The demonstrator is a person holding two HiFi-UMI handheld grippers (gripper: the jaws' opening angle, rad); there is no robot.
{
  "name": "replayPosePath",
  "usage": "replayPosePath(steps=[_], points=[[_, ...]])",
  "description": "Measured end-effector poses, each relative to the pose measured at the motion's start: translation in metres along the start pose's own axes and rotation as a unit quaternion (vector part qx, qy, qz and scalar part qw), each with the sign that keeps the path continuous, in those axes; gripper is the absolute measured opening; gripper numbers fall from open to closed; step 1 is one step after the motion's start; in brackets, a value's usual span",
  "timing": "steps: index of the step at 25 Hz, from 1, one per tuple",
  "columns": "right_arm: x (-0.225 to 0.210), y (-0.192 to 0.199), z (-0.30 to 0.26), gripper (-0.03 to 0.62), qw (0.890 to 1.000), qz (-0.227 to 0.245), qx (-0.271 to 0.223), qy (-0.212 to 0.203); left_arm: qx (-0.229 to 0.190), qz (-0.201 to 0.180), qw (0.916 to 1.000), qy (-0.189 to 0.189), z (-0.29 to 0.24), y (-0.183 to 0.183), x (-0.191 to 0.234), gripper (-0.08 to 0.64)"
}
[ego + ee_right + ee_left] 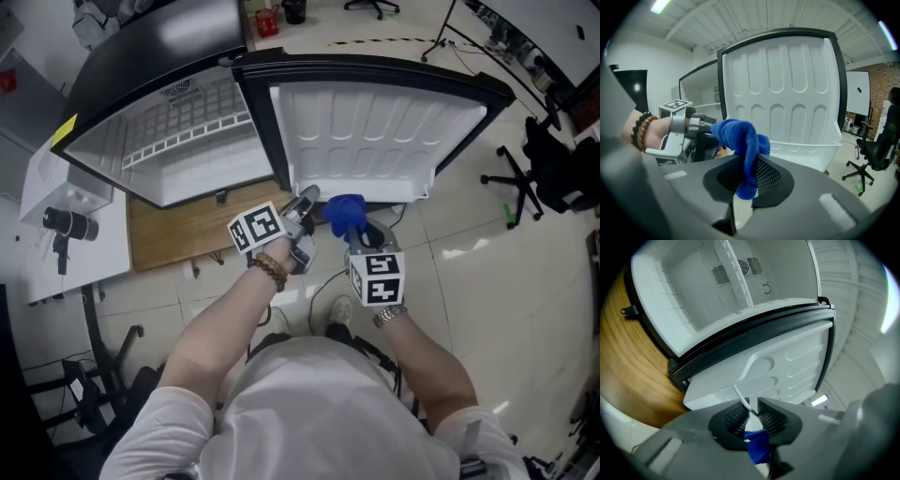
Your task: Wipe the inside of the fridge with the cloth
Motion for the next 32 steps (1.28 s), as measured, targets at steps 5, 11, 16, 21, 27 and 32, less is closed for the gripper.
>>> replayPosePath(steps=[5,11,16,21,27,32], points=[[0.014,-0.001,-0.018,0.040,1.000,-0.007,0.002,-0.001,0.012,0.002,0.9998,0.013,-0.005,-0.012,-0.009,0.046],[0.022,-0.006,-0.039,0.040,1.000,-0.019,0.006,0.002,0.031,0.006,0.9994,0.017,-0.008,-0.021,-0.014,0.046],[0.027,-0.027,-0.018,0.040,0.999,-0.031,-0.030,-0.003,0.037,0.007,0.9990,0.024,-0.009,-0.024,-0.013,0.046],[0.034,-0.065,-0.009,0.040,0.997,-0.027,-0.077,-0.007,0.039,0.007,0.9988,0.030,-0.009,-0.025,-0.012,0.043],[0.037,-0.075,-0.036,0.040,0.998,-0.019,-0.060,0.007,0.039,0.010,0.9988,0.029,-0.010,-0.024,-0.012,0.040],[0.030,-0.073,-0.041,0.040,0.998,-0.006,-0.053,0.024,0.036,0.008,0.9989,0.027,-0.010,-0.024,-0.013,0.041]])
Point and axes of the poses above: the fingertips, and each gripper's own axes: z backward along the fingers, x to its left, y out of its underside, the point moved 10 cm from there along z, backward along the fingers
